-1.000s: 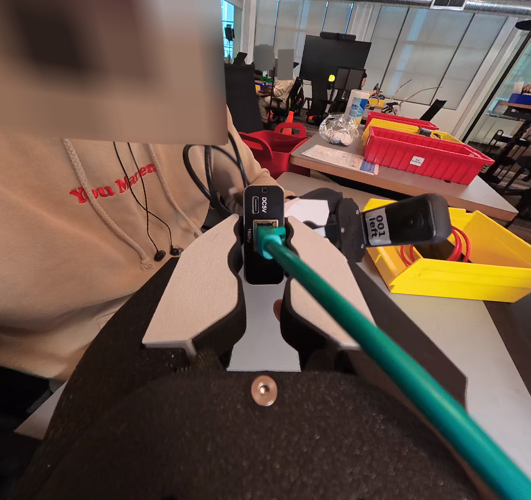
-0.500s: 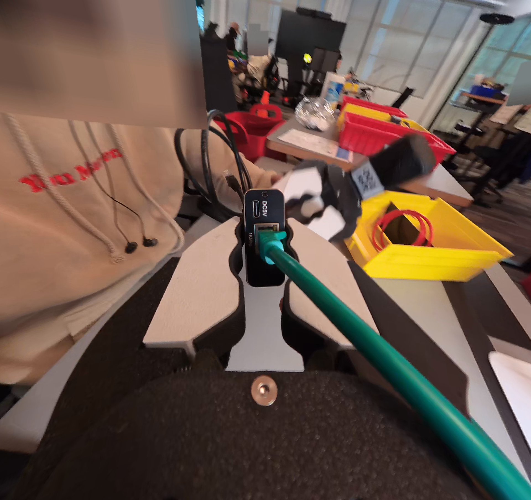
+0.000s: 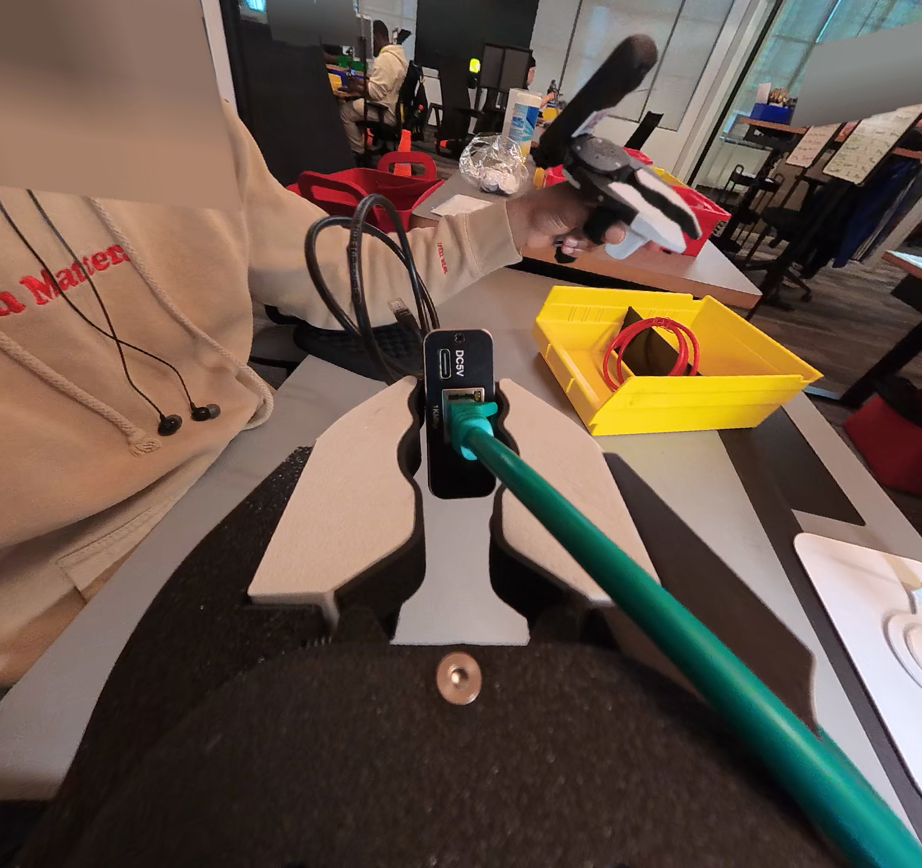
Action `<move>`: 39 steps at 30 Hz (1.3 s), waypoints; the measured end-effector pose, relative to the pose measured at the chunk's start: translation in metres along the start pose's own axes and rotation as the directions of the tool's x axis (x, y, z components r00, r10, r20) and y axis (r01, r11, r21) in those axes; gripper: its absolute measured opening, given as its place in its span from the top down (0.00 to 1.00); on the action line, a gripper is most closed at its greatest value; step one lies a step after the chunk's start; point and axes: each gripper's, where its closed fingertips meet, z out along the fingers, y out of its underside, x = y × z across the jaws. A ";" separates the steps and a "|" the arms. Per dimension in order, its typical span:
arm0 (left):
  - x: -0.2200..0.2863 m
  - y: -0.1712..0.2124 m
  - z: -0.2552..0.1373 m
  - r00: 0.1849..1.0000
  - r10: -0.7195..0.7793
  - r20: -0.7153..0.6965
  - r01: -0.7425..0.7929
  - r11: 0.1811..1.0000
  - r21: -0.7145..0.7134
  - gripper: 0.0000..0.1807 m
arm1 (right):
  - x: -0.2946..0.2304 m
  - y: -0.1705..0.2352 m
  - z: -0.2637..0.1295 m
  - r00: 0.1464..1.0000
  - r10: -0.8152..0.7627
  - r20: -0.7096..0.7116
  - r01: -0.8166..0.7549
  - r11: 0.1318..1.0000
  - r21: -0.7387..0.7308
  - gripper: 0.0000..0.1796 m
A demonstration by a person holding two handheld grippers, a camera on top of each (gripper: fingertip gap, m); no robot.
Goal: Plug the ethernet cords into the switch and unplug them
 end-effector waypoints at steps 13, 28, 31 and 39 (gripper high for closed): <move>-0.098 0.136 0.028 0.870 0.426 0.249 -0.210 0.776 -0.595 0.79 | 0.008 0.001 -0.005 1.000 0.011 -0.016 -0.011 1.000 0.022 0.86; -0.055 0.043 -0.016 0.925 0.256 0.282 -0.125 0.903 -0.411 0.93 | 0.005 -0.013 -0.024 0.997 -0.015 -0.080 0.020 0.998 0.057 0.86; -0.005 0.036 -0.015 0.984 0.156 0.091 -0.106 0.907 -0.407 0.93 | 0.003 -0.018 -0.031 0.997 -0.016 -0.077 0.023 0.996 0.083 0.86; 0.187 0.111 0.041 0.817 -0.196 -0.543 -0.207 0.778 -0.593 0.93 | 0.001 -0.027 -0.049 0.997 0.000 -0.071 0.011 0.988 0.151 0.86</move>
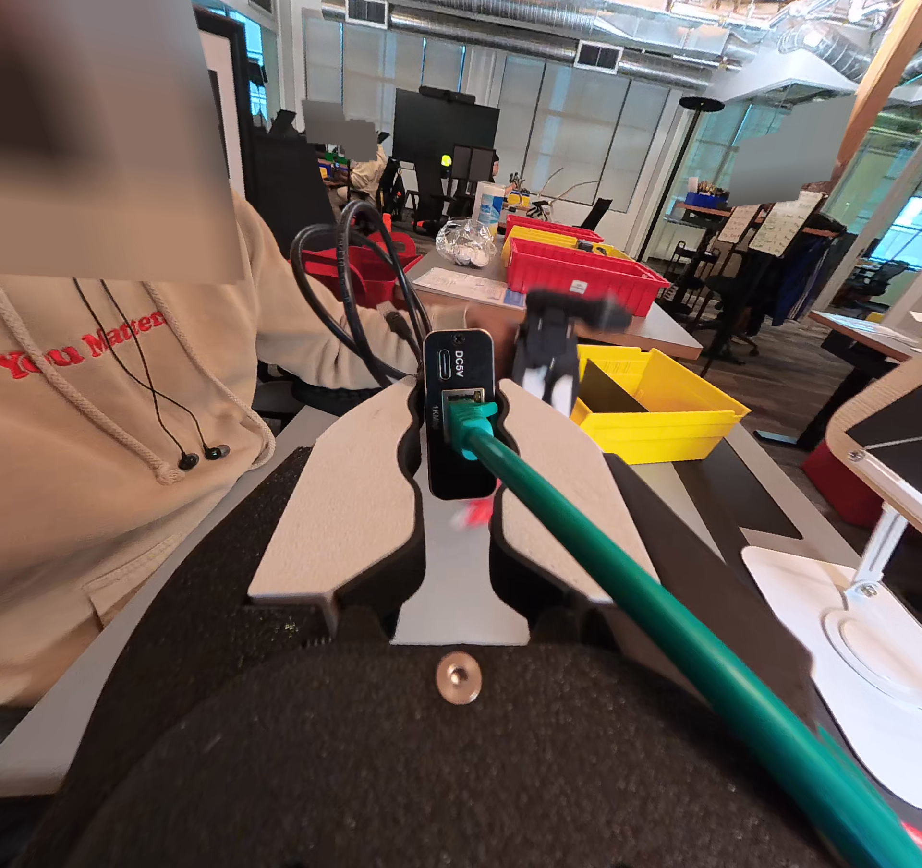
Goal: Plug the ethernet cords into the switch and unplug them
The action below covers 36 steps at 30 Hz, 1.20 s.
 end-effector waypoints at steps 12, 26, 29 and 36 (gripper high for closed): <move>0.030 0.031 0.022 0.959 0.243 -0.143 -0.264 0.954 -0.146 0.85 | 0.009 -0.004 -0.019 0.999 0.007 -0.035 -0.005 0.999 0.039 0.86; 0.104 0.004 0.103 0.736 0.649 -0.194 -0.653 0.755 0.049 0.77 | 0.006 -0.003 -0.019 1.000 0.030 0.005 -0.030 0.997 0.066 0.86; 0.108 0.010 0.109 0.697 0.689 -0.197 -0.699 0.714 0.025 0.77 | 0.006 -0.006 -0.022 0.999 0.031 0.009 -0.031 0.996 0.086 0.86; 0.093 0.002 0.116 0.731 0.677 -0.091 -0.681 0.731 -0.032 0.92 | 0.007 -0.005 -0.023 0.999 0.036 0.006 -0.036 0.995 0.089 0.86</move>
